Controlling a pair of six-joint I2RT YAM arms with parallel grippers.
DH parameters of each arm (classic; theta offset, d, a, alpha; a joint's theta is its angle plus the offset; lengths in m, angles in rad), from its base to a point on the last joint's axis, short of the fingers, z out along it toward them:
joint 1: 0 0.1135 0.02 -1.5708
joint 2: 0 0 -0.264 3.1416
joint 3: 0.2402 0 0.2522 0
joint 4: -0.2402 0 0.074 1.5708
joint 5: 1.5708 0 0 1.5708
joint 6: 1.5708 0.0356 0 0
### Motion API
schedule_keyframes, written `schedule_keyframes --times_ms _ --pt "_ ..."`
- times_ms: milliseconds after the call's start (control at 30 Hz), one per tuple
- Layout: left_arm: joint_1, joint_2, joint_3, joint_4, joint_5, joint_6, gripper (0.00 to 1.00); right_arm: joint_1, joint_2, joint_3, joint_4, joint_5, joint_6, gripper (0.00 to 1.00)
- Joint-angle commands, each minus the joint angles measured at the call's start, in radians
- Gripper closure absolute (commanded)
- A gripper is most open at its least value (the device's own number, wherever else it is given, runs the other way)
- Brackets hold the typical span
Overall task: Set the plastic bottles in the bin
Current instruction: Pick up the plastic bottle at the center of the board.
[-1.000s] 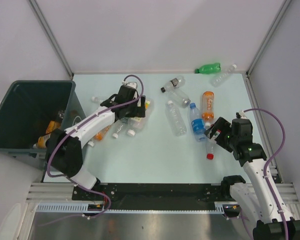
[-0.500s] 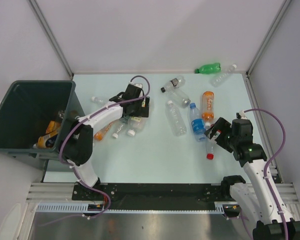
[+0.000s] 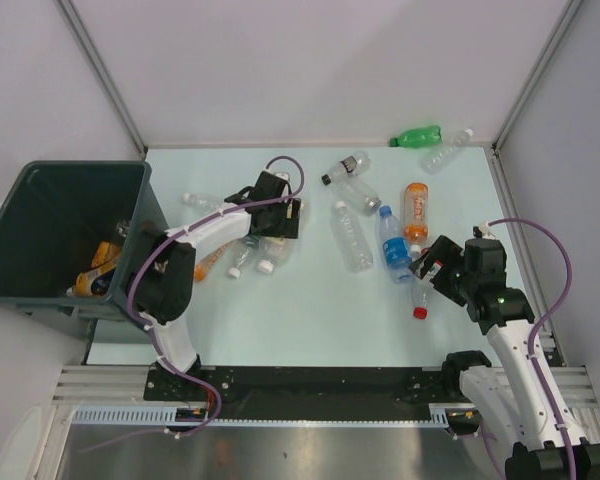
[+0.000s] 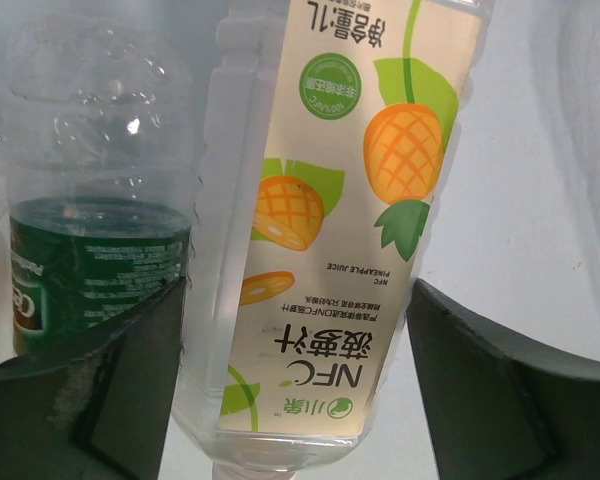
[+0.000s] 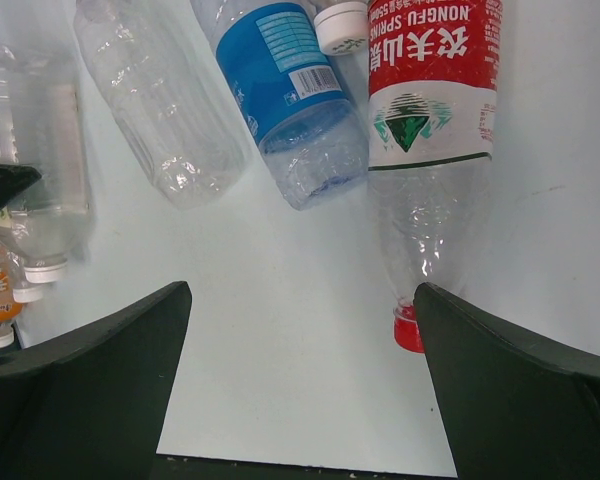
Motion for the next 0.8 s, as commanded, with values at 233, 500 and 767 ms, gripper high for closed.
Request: schedule_keyframes --times_ms 233,500,767 --pt "-0.014 -0.071 0.026 -0.016 -0.013 0.003 0.37 -0.006 -0.015 0.011 0.005 0.004 -0.011 0.0" --pt "-0.03 -0.223 0.074 -0.096 -0.09 0.013 0.42 -0.007 -0.02 0.011 0.002 0.002 -0.009 0.0" --pt "-0.03 -0.411 0.109 -0.174 -0.205 0.037 0.41 -0.007 -0.023 0.012 0.002 -0.001 -0.011 0.0"
